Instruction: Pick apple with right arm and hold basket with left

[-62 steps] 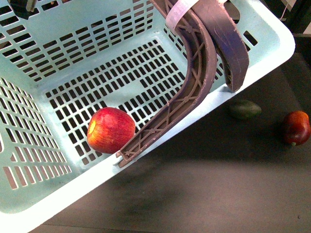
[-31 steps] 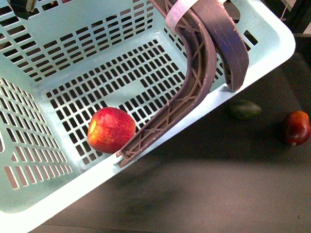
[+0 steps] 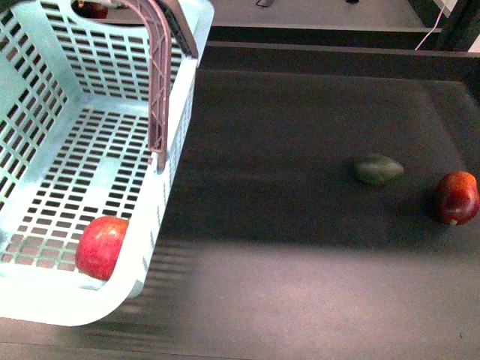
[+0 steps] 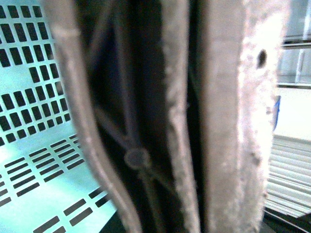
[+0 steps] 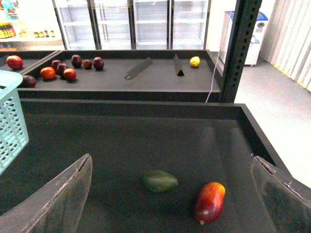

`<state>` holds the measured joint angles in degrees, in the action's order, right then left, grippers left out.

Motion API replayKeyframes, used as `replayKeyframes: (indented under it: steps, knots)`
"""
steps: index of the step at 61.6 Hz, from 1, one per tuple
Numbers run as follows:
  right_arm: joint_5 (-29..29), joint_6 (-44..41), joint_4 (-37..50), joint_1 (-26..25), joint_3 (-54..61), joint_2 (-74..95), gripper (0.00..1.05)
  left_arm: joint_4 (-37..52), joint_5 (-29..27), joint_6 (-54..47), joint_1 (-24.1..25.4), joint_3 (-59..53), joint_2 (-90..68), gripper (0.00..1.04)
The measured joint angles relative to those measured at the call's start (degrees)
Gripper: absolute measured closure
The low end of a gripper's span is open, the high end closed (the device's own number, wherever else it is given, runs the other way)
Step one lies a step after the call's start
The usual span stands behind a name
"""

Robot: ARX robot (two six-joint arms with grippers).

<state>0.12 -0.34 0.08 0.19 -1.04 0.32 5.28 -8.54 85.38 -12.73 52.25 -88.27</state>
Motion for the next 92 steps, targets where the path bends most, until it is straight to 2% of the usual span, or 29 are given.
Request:
replayKeyframes:
  steps: [16,34,66,71,79,84,92]
  knots:
    - [0.0,0.0,0.0,0.0,0.0,0.0,0.09,0.9,0.8,1.0,4.2,2.7,-11.7,0.9]
    - [0.0,0.0,0.0,0.0,0.0,0.0,0.09,4.9,1.7,3.0,5.0,5.4,-17.4,0.9]
    - [0.0,0.0,0.0,0.0,0.0,0.0,0.09,2.5,5.7,2.6,6.4,6.1,-20.0,0.9]
    - [0.0,0.0,0.0,0.0,0.0,0.0,0.09,2.5,6.2,1.4,6.5,6.0,-19.8,0.8]
    - [0.0,0.0,0.0,0.0,0.0,0.0,0.09,1.4,6.8,-0.1,6.5,6.0,-17.2,0.48]
    - [0.0,0.0,0.0,0.0,0.0,0.0,0.09,-1.9,5.3,-0.1,6.6,5.1,-12.7,0.28]
    - [0.0,0.0,0.0,0.0,0.0,0.0,0.09,-4.1,3.8,-0.5,6.9,0.5,-4.4,0.06]
